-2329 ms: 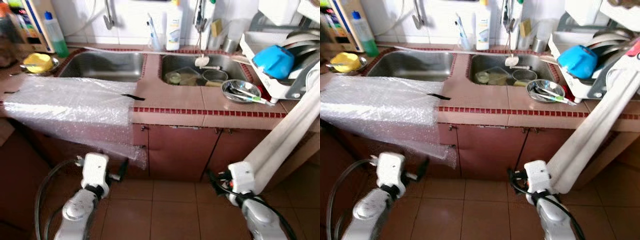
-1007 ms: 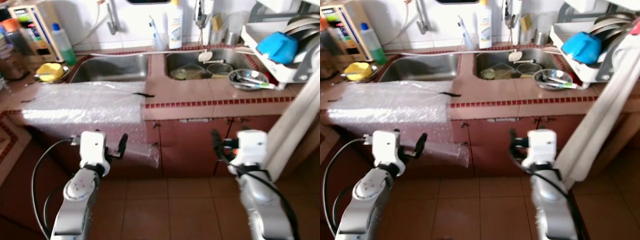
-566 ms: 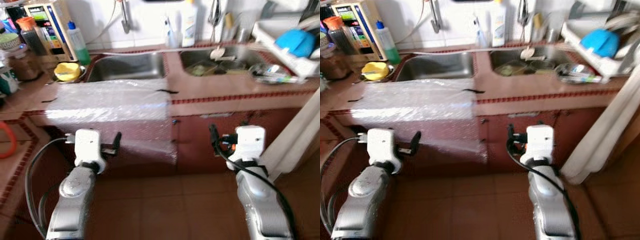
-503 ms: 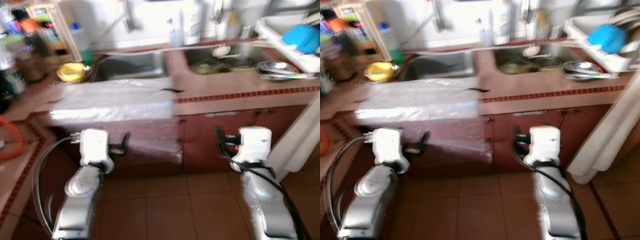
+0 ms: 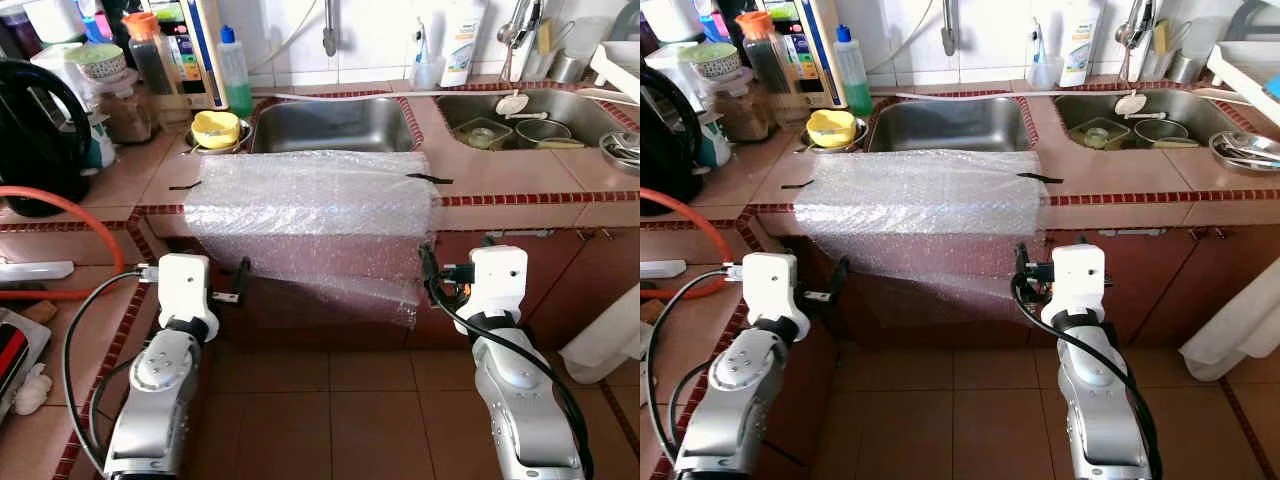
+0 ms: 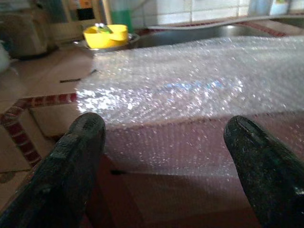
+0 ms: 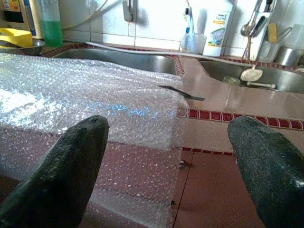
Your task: Kitchen organization
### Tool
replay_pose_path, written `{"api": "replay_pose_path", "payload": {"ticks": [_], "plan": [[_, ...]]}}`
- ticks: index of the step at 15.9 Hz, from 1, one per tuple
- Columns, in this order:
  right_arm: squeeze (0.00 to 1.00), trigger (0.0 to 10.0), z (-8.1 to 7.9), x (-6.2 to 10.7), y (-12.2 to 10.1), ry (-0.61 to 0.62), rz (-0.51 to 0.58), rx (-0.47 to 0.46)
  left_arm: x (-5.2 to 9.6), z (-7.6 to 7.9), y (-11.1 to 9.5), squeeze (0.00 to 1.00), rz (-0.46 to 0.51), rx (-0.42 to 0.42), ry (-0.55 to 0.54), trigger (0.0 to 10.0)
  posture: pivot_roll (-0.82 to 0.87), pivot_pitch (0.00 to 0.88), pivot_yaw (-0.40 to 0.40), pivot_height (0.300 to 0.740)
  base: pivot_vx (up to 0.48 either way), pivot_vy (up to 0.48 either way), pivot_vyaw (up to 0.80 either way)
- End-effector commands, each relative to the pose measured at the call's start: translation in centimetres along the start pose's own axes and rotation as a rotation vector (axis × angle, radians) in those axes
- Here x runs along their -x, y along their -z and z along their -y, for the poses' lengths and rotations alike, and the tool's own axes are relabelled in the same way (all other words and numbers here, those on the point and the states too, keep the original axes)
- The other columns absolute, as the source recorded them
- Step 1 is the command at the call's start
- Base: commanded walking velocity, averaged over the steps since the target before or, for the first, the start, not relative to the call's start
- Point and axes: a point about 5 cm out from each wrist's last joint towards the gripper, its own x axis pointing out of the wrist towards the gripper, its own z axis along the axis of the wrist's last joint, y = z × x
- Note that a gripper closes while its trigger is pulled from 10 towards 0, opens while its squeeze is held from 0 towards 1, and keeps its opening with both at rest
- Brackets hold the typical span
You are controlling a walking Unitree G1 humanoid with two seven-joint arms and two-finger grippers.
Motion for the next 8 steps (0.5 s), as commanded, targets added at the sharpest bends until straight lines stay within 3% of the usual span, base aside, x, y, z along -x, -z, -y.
{"api": "replay_pose_path", "payload": {"ticks": [1, 4, 8], "plan": [[0.0, 10.0, 0.0, -0.1, -0.3, 0.005, 0.017, 0.007, -0.1, -0.2, -0.4, 0.0, 0.021, -0.003, -0.013, 10.0, -0.01, 0.0, 0.067, 0.74, 0.0, 0.0, 0.0], [0.0, 10.0, -0.2, -0.2, -0.5, -0.014, 0.02, 0.017, -0.2, 0.0, -0.3, 0.0, 0.033, -0.003, -0.018, 10.0, -0.02, 0.0, 0.038, 0.74, 0.0, 0.0, 0.0], [0.0, 10.0, 0.8, -0.5, -1.0, -0.042, 0.02, 0.061, -0.5, 1.5, 0.2, 0.0, 0.038, 0.051, -0.035, 10.0, -0.05, 0.0, -0.02, 0.74, 0.0, 0.0, 0.0]]}}
